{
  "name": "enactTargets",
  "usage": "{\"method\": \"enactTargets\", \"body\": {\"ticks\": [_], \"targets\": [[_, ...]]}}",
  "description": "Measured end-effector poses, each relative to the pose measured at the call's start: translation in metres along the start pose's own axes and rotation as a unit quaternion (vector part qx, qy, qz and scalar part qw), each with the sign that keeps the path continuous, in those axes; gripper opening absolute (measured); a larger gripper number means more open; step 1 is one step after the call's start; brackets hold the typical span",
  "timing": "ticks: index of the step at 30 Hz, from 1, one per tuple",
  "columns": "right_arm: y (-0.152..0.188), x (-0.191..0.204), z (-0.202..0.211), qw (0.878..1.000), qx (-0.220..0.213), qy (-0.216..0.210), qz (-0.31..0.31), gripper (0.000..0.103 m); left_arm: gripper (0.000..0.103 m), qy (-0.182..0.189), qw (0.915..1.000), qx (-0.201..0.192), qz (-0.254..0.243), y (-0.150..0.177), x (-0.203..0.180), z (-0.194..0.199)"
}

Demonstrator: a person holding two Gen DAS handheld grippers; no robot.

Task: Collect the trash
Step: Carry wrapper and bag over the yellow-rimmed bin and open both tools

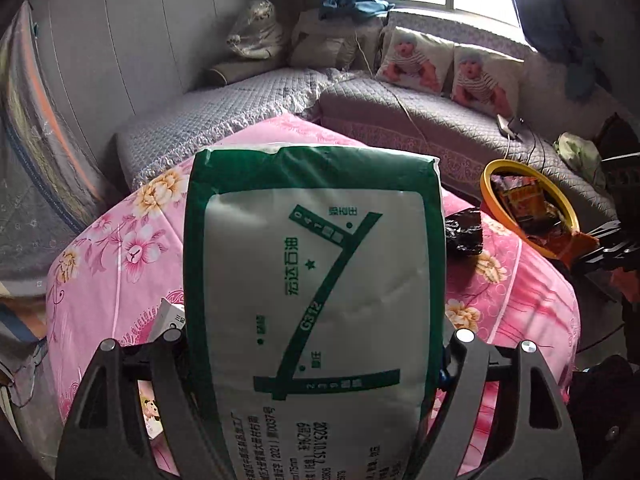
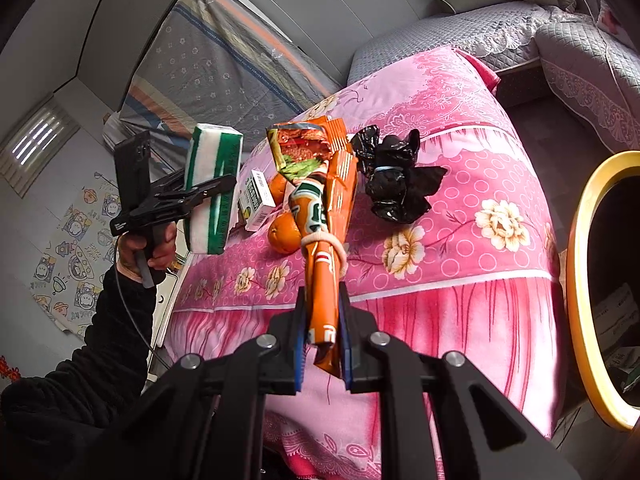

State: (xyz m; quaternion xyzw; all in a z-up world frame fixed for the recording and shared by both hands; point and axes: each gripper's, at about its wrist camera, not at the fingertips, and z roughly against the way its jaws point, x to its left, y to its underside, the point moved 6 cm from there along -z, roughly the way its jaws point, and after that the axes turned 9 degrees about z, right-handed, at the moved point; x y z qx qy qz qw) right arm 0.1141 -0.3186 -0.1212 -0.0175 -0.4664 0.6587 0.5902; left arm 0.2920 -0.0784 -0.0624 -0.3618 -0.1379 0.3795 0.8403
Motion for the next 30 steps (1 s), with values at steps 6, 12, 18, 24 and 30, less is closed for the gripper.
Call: {"method": "enactTargets", "body": {"ticks": [6,12,18,24,30], "targets": [[-0.004,0.000,0.007,1.000,-0.027,-0.007,-0.005,0.012,0.076,-0.041,0.9896,-0.113,0.079,-0.005,-0.036,0.062],[-0.007,-0.021,0.034,0.997,-0.066,0.018,-0.034,0.012,0.076,-0.065,0.9765,-0.171,0.113,-0.020,-0.086,0.075],[-0.006,-0.057,0.078,0.989,-0.114,0.065,-0.065,0.012,0.076,-0.028,0.9794,-0.177,0.092,-0.035,-0.142,0.056],[0.004,-0.101,0.120,0.975,-0.155,0.127,-0.099,0.012,0.076,0.012,0.9831,-0.169,0.070,-0.047,-0.191,0.027],[0.019,-0.143,0.149,0.956,-0.178,0.190,-0.134,0.012,0.076,0.054,0.9865,-0.145,0.053,-0.060,-0.236,-0.014]]}}
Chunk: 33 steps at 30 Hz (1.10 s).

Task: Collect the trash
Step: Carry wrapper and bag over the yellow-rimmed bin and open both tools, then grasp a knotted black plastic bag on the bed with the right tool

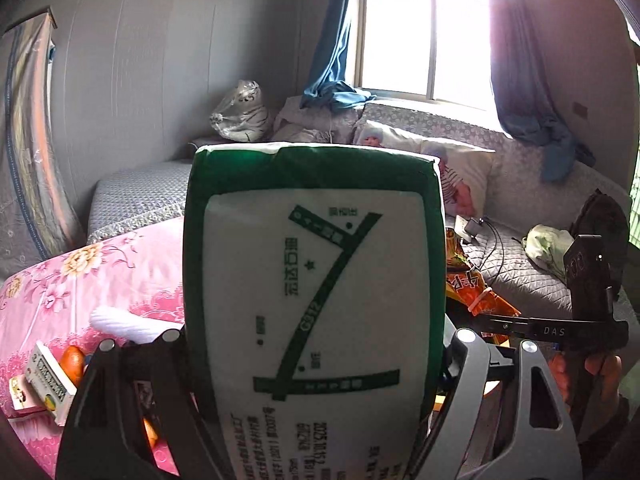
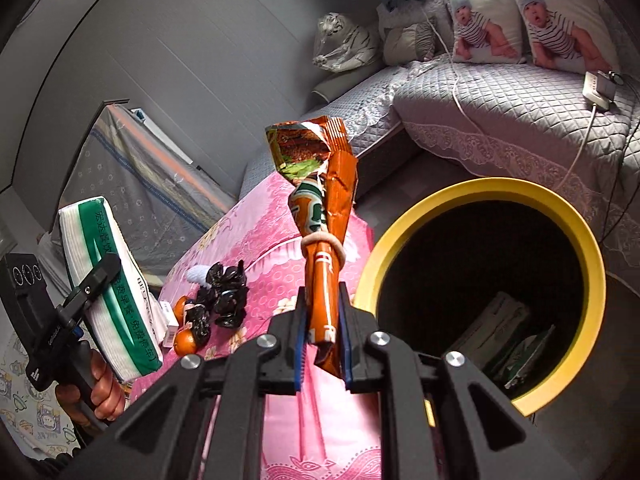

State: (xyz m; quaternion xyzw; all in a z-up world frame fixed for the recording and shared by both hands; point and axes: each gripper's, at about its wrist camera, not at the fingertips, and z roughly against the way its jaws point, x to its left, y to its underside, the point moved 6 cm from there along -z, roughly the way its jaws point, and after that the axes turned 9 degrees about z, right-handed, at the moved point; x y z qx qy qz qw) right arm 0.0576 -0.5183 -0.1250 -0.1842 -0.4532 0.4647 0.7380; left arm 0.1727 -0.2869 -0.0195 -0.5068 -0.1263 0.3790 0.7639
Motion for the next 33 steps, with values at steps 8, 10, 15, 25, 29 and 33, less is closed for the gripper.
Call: {"method": "enactTargets", "body": {"ticks": [8,10,15,25,29,33], "targets": [[0.008,-0.040,-0.003,0.999,0.004,0.040,-0.032,0.012,0.076,0.053,0.9974,0.048,-0.001,0.008,-0.038,-0.072],[0.009,-0.047,-0.004,0.998,0.006,0.051,-0.037,0.012,0.076,0.059,0.9965,0.059,-0.004,0.011,-0.049,-0.088],[0.017,-0.065,-0.003,0.996,0.013,0.064,-0.058,0.013,0.076,0.069,0.9948,0.074,-0.008,0.019,-0.067,-0.119],[0.027,-0.091,-0.006,0.992,0.022,0.083,-0.090,0.013,0.077,0.071,0.9926,0.098,-0.002,0.034,-0.088,-0.157],[0.027,-0.095,-0.004,0.991,0.018,0.091,-0.093,0.016,0.081,0.072,0.9928,0.095,0.002,0.035,-0.094,-0.163],[0.025,-0.101,0.010,0.988,-0.001,0.121,-0.100,0.044,0.095,0.078,0.9933,0.076,0.036,0.026,-0.085,-0.155]]}}
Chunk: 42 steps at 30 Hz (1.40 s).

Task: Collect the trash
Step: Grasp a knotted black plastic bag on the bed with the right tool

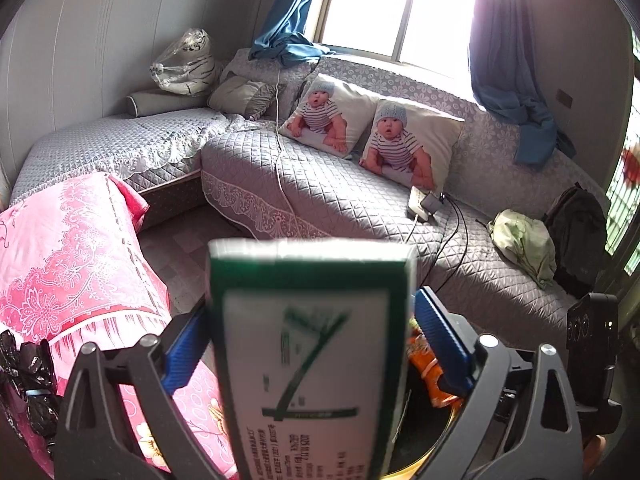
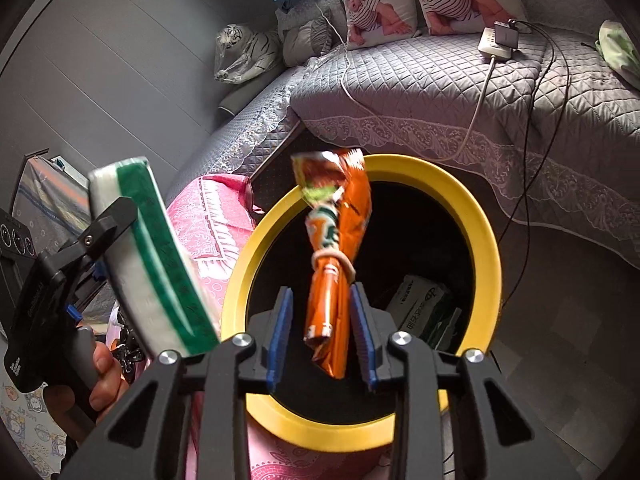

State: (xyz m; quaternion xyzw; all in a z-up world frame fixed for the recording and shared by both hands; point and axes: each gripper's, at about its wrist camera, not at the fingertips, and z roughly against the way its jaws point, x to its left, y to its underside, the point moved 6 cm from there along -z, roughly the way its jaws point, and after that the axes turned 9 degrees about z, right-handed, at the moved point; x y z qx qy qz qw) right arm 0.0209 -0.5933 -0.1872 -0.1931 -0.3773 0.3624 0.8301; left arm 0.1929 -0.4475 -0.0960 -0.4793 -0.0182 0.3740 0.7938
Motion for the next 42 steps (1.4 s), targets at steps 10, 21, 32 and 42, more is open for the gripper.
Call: {"method": "enactTargets", "body": {"ticks": [10,21,32,42], "targets": [[-0.007,0.003,0.027,0.999,-0.044,0.011,0.011,0.056,0.095,-0.025,0.9950,-0.088,0.039,-0.017,0.029,0.068],[-0.002,0.119,0.002,0.986,-0.034,-0.036,0.159,0.056,0.095,-0.047,0.9608,-0.251,0.108,-0.047,0.106,0.248],[0.059,0.293,-0.086,0.920,0.067,-0.090,0.376,0.056,0.095,-0.213,0.9313,-0.278,0.101,-0.003,0.217,0.367],[0.087,0.352,-0.150,0.876,0.120,-0.026,0.466,0.056,0.095,-0.255,0.9527,-0.124,0.110,0.074,0.270,0.336]]}}
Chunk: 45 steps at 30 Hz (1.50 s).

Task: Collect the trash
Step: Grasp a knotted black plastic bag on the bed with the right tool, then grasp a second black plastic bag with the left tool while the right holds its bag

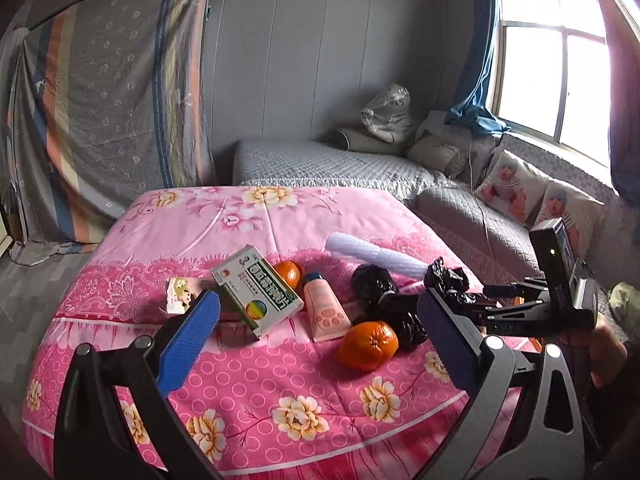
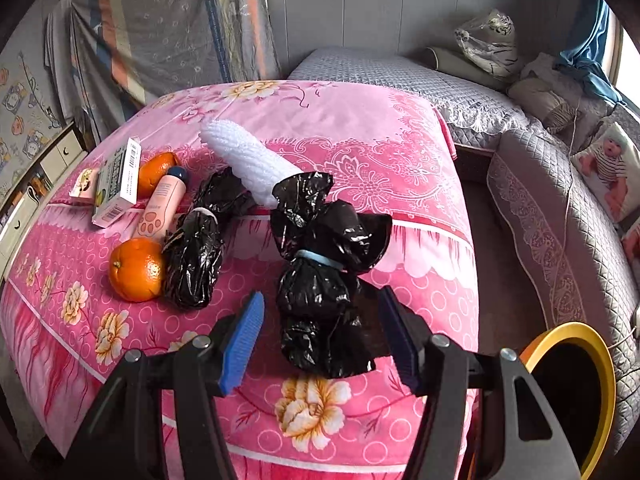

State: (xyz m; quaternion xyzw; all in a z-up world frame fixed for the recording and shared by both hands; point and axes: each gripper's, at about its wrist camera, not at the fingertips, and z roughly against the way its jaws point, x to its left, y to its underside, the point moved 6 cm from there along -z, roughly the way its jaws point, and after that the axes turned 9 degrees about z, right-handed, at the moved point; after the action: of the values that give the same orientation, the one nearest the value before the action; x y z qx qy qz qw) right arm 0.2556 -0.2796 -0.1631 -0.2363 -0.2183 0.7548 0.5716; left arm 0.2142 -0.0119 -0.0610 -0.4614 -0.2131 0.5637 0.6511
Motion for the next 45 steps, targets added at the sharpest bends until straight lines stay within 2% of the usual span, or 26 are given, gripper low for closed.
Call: {"method": "enactTargets", "body": {"ticks": [4,7,11,14,20,27,32,36,39,45], "targets": [[-0.002,0.000,-0.021,1.000,0.023,0.010,0.001,0.055,0.095,0.018,0.9987,0.047,-0.005,0.019,-0.003,-0.018],[0.000,-0.005,-0.029,0.999,0.029,0.000,-0.015,0.031,0.095,0.026,0.9970,0.070,-0.022,0.030,-0.013,-0.029],[0.005,-0.014,-0.019,0.999,0.014,-0.031,-0.040,0.020,0.095,0.027,0.9946,0.087,-0.049,0.037,-0.030,-0.041],[0.012,-0.020,0.001,0.993,-0.008,-0.090,-0.078,0.019,0.095,0.028,0.9929,0.099,-0.061,0.038,-0.044,-0.052],[0.029,-0.033,0.048,0.983,-0.058,-0.135,-0.113,0.020,0.095,0.023,0.9874,0.131,-0.086,0.041,-0.073,-0.087],[0.052,-0.046,0.087,0.977,-0.089,-0.146,-0.128,0.020,0.094,-0.008,0.9820,0.160,-0.100,0.042,-0.086,-0.134],[0.061,-0.054,0.096,0.974,-0.098,-0.148,-0.139,0.020,0.094,-0.027,0.9760,0.190,-0.104,0.043,-0.087,-0.161],[0.064,-0.055,0.100,0.972,-0.104,-0.151,-0.146,0.020,0.093,-0.038,0.9719,0.196,-0.124,0.043,-0.095,-0.173],[0.066,-0.056,0.103,0.971,-0.106,-0.154,-0.151,0.020,0.081,-0.048,0.9686,0.201,-0.138,0.042,-0.099,-0.180],[0.071,-0.061,0.110,0.968,-0.112,-0.155,-0.160,0.020,0.046,-0.054,0.9641,0.224,-0.131,0.045,-0.096,-0.192]]}}
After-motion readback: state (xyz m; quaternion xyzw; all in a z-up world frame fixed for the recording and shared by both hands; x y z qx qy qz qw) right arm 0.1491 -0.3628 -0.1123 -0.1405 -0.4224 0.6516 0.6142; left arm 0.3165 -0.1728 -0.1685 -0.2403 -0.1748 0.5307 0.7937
